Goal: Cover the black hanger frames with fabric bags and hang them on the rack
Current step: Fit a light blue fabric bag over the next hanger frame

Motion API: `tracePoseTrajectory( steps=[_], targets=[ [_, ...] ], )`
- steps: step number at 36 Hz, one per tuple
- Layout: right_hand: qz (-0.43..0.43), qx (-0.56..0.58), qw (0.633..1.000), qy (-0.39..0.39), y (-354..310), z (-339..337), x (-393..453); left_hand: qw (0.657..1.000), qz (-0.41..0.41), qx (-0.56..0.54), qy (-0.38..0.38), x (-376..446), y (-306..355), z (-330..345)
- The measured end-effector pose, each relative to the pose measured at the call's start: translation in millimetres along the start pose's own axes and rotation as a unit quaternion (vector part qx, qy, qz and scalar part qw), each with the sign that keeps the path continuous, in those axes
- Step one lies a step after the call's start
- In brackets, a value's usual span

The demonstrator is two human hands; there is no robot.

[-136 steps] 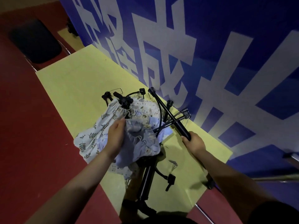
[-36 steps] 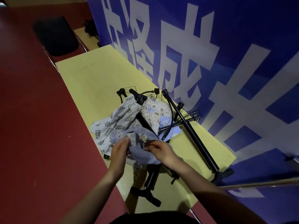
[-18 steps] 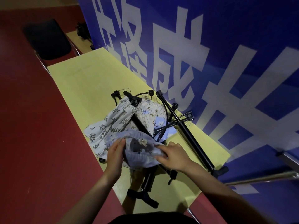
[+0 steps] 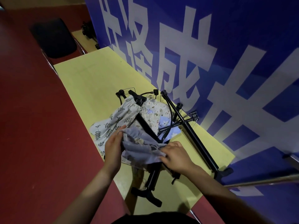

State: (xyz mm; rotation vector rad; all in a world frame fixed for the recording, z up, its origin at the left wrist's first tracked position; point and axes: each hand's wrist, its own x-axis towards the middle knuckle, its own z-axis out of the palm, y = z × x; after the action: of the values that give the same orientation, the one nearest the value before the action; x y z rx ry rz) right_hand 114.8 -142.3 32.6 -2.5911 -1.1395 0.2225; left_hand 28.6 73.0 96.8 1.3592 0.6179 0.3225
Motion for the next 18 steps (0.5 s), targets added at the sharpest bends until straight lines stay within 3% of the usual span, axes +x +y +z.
tracePoseTrajectory(
  steps=[3, 7, 13, 18],
  targets=[
    [0.000, 0.004, 1.000, 0.029, 3.6, -16.1, 9.5, 0.996, 0.041, 0.074, 0.002, 3.8, 3.5, 3.4],
    [-0.013, 0.135, 0.990, 0.033, -7.8, -57.4, 24.4, 0.986, 0.080, 0.144, 0.023, 16.8, 22.0, 11.0],
    [-0.016, 0.294, 0.935, 0.199, -32.8, -107.0, 37.7, 0.984, 0.101, 0.128, 0.066, 35.8, 56.1, 17.6],
    [0.026, 0.347, 0.929, 0.127, -35.2, -108.7, 42.0, 0.982, 0.131, 0.103, 0.094, 45.2, 65.7, 21.7]
  ],
)
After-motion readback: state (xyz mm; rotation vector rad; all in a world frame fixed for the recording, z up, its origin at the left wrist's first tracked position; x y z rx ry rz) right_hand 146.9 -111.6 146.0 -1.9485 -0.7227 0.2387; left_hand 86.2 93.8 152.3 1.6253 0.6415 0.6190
